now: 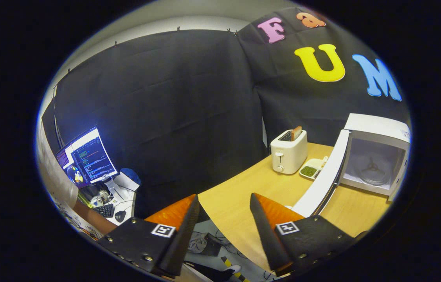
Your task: Open the microwave, put the food inside, and close the microwave door.
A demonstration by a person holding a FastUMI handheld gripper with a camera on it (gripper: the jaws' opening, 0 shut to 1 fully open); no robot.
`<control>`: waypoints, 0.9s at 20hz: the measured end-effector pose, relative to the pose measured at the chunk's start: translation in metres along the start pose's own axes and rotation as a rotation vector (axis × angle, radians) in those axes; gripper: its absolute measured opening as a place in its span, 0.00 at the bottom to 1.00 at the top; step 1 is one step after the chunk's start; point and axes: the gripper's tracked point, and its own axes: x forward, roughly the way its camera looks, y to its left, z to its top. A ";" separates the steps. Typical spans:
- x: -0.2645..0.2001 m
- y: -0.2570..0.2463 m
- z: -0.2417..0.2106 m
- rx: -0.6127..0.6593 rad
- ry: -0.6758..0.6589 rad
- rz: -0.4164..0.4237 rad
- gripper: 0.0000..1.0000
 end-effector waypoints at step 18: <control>-0.177 -0.153 0.040 0.009 -0.194 -0.437 0.96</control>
